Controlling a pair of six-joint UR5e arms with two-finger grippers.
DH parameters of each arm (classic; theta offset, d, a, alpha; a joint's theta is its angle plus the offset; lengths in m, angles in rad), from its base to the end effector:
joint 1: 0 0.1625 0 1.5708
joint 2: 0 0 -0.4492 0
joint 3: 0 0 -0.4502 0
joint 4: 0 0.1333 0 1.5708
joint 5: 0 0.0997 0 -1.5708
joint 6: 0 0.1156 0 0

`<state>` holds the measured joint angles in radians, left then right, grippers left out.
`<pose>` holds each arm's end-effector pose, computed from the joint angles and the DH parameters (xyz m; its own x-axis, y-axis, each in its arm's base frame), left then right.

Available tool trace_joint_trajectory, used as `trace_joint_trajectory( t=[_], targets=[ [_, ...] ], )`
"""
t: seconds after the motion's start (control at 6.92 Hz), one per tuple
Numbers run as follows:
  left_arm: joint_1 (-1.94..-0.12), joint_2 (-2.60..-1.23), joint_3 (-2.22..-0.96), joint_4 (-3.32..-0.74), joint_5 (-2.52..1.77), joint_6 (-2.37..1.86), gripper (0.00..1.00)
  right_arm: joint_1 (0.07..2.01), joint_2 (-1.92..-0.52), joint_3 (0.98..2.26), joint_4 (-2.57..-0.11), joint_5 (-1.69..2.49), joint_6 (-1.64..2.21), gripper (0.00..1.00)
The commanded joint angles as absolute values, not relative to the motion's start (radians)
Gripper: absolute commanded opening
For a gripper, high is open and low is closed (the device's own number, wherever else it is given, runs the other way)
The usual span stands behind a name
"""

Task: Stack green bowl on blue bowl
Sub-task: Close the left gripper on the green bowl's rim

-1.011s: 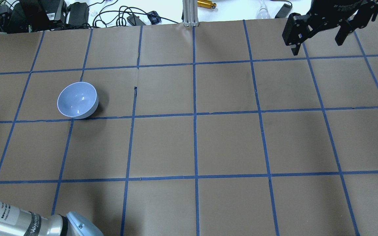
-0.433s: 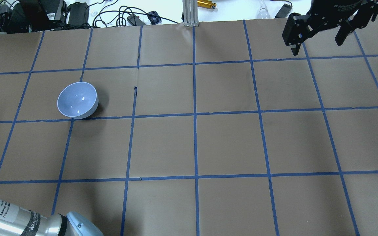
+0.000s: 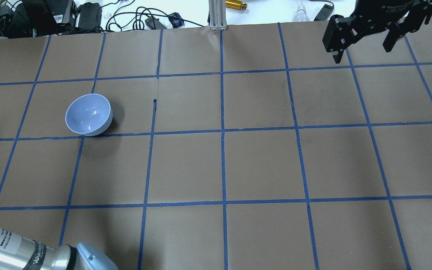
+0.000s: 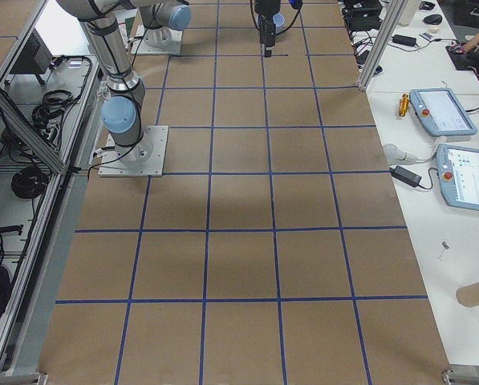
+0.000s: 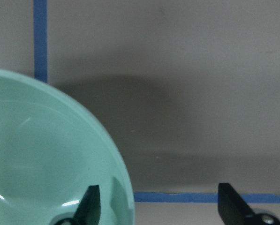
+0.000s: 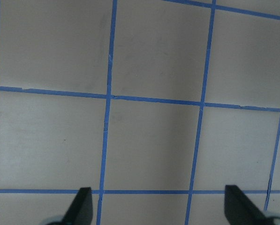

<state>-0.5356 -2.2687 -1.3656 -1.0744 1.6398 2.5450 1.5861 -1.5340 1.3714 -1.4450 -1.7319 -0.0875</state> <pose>0.6115 -0.5086 0.1788 -0.0621 0.9966 0.0550 0.9973 0.0599 0.0418 0.1234 -0.5628 0.5739 -0.9819 -0.0965 0.1629 -0.1015 0.9946 -0.0226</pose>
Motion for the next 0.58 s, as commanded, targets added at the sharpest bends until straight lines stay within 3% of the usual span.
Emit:
trace_joint_trajectory(
  t=[0.0, 0.14, 0.29, 0.43],
  targets=[
    [-0.541, -2.27, -1.365, -1.072, 1.638, 2.542, 0.33, 1.586, -1.534, 1.371, -1.445, -1.732, -0.087, 1.0],
    [-0.543, -2.269, -1.365, -1.072, 1.637, 2.542, 0.1, 1.586, -1.534, 1.371, -1.445, -1.732, -0.087, 1.0],
    [-0.543, -2.269, -1.365, -1.074, 1.638, 2.539, 0.0, 1.586, -1.534, 1.371, -1.445, -1.732, -0.087, 1.0],
    [-0.543, -2.267, -1.365, -1.074, 1.637, 2.539, 0.0, 1.586, -1.534, 1.371, -1.445, -1.732, -0.087, 1.0]
  ],
)
